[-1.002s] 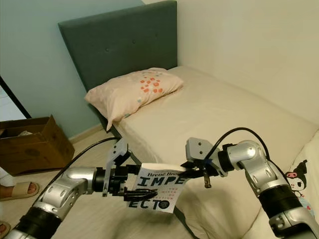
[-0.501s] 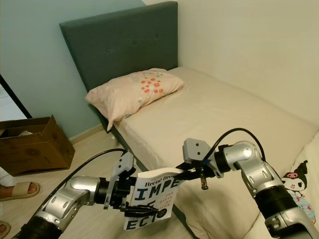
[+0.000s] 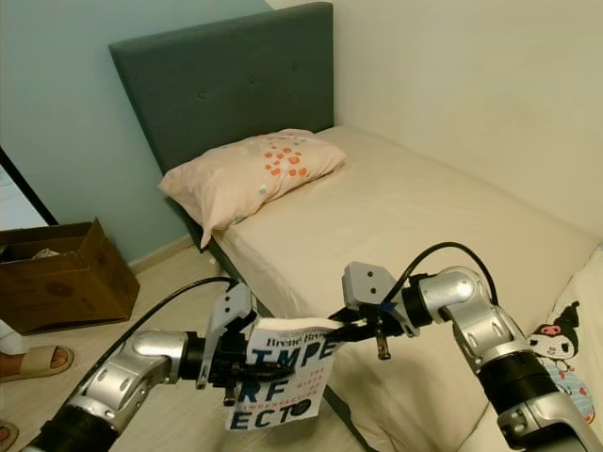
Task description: Clean up the room
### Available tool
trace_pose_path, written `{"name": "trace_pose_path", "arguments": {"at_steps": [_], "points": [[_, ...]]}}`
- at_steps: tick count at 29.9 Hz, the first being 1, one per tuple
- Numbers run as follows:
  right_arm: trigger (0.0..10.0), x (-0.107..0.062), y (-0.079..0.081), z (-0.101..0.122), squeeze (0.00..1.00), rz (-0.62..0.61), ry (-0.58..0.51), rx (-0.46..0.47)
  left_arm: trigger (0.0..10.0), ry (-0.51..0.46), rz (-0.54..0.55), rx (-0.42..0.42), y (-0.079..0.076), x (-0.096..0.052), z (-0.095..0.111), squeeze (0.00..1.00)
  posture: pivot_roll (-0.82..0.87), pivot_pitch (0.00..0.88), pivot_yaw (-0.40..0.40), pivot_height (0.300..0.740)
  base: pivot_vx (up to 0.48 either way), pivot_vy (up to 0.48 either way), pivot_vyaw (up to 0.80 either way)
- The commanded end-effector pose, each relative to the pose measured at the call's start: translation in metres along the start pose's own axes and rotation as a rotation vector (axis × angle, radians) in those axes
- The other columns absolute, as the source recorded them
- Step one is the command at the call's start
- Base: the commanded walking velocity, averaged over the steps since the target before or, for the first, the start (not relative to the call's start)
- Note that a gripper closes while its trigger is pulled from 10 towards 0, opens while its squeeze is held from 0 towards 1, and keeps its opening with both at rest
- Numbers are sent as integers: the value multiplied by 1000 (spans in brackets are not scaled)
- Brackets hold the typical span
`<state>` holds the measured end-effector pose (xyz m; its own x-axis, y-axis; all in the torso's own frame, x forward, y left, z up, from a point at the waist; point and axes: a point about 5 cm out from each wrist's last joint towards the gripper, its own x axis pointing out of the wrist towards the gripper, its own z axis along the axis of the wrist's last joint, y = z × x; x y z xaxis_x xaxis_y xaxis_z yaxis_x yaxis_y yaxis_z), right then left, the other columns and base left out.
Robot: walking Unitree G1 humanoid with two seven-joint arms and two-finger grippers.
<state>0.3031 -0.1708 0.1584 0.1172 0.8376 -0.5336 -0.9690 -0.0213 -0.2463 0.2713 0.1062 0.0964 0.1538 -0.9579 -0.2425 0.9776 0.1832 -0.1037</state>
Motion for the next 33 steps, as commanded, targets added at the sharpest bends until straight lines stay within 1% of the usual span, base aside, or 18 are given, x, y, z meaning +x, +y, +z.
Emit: {"name": "trace_pose_path", "arguments": {"at_steps": [1, 8, 9, 10, 12, 14, 19, 20, 21, 22, 23, 24, 25, 26, 28, 29, 31, 33], "points": [[10000, -3, -6, 12, 0, -40, -49, -45, 0, 0, -12, -12, -2, 4, -4, 0, -70, 59, 48, 740, 0, 0, 0], [10000, -1, -6, 11, 0, -54, -44, -41, 0, -30, 25, -21, 2, 2, -1, 0, -70, 61, 50, 740, 0, 0, 0], [10000, 0, -7, 10, 51, -80, -44, -30, 0, -57, 46, -28, 4, 1, 1, 0, -70, 60, 51, 740, 0, 0, 0], [10000, 1, -8, 8, 1000, -106, -47, -17, 0, -80, 71, -33, 5, 0, 2, 0, -69, 60, 51, 740, 0, 0, 0], [10000, 3, -8, 5, 1000, -129, -59, 35, 0, -101, 94, -39, 7, -2, 4, 0, -67, 58, 50, 740, 0, 0, 0], [10000, 4, -7, 4, 1000, -129, -56, 45, 0, -100, 97, -38, 8, -3, 4, 0, -67, 58, 50, 740, 0, 0, 0], [10000, 1, -15, -1, 1000, -238, 5, -8, 0, -104, 111, -41, 9, -6, 4, 0, -65, 59, 48, 740, 0, 0, 0], [10000, -7, -26, -7, 0, -356, 52, -5, 0, -107, 121, -46, 9, -9, 3, 0, -64, 61, 48, 740, 0, 0, 0], [10000, -7, -26, -7, 0, -356, 52, -5, 0, -107, 121, -46, 9, -9, 3, 0, -64, 61, 48, 740, 0, 0, 0], [10000, -18, -37, -14, 0, -491, 94, 16, 0, -110, 133, -50, 10, -11, 3, 0, -64, 62, 46, 740, 0, 0, 0], [10000, -49, -61, -29, 0, -868, 177, 80, 0, -115, 158, -57, 11, -18, 1, 0, -64, 62, 46, 740, 0, 0, 0], [10000, -61, -66, -33, 0, -991, 191, 115, 0, -115, 164, -58, 11, -19, 0, 0, -64, 62, 46, 740, 0, 0, 0], [10000, -61, -66, -33, 0, -991, 191, 115, 0, -115, 164, -58, 11, -19, 0, 0, -64, 62, 46, 740, 0, 0, 0], [10000, -72, -69, -38, 0, -1091, 192, 164, 0, -113, 162, -60, 11, -21, -1, 0, -61, 65, 46, 740, 0, 0, 0], [10000, -85, -70, -43, 0, -1209, 190, 209, 0, -111, 159, -61, 10, -22, -1, 0, -58, 66, 42, 740, 0, 0, 0], [10000, -90, -69, -44, 0, -1265, 143, 263, 0, -110, 185, -61, 10, -23, -2, 0, -58, 66, 41, 740, 0, 0, 0], [10000, -91, -68, -45, 0, -1296, 108, 298, 0, -109, 205, -61, 11, -25, -3, 0, -61, 68, 42, 740, 0, 0, 0], [10000, -83, -64, -46, 0, -1307, -3, 408, 0, -136, 347, -91, 20, -33, -5, 0, -68, 69, 48, 740, 0, 0, 0]]}}
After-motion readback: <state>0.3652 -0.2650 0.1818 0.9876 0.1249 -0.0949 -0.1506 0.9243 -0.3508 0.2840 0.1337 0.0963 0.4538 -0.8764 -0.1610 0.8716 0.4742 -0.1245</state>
